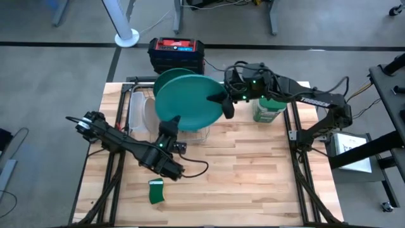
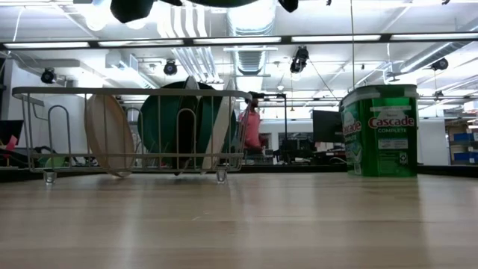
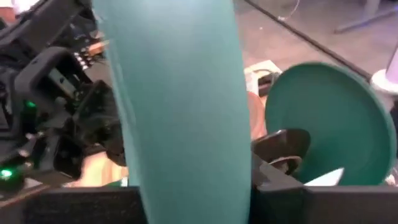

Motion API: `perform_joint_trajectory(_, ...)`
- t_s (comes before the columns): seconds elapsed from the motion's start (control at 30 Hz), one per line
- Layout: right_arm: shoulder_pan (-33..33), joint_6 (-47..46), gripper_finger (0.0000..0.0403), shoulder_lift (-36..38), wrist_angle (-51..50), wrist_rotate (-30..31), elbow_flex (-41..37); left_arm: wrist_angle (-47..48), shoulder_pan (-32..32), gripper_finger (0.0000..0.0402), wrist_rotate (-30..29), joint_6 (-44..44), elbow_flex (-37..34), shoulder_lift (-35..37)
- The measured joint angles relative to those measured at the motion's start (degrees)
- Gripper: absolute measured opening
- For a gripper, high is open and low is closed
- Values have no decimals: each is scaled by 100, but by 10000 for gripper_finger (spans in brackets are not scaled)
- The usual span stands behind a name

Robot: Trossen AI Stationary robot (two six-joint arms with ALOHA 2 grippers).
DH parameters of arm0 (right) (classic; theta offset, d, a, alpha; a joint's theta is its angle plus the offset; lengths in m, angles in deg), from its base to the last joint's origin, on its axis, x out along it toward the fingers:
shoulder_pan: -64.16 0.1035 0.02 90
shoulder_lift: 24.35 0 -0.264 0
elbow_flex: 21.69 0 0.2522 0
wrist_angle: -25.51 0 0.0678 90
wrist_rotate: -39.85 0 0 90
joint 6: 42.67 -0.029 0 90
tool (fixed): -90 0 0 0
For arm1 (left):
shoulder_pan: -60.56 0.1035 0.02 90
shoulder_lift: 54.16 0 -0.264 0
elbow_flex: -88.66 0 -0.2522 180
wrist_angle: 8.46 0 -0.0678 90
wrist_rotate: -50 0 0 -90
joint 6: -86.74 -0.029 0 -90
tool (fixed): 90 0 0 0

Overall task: Sort dishes
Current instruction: Put the light blue plate on the dish rack

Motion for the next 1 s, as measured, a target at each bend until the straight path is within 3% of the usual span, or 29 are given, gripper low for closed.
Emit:
perform_joint_trajectory(0.13, 9, 58, 33, 25, -1, 223, 0, 239, -67, 158, 209, 691, 0, 180)
perform_joint_trajectory(0.37, 4, 749, 33, 107, -85, 1383, -2, 640, -577, 222, 839, 1697, 0, 1000)
perform_joint_trajectory(0.8, 384, 973, 33, -160, 589, 1770, -539, 590, -2046, 233, 1048, 3017, -2, 2924)
perform_joint_trajectory(1.0, 742, 985, 33, -326, 1328, 2303, -1005, 435, -2178, 233, 1015, 3125, -9, 3311)
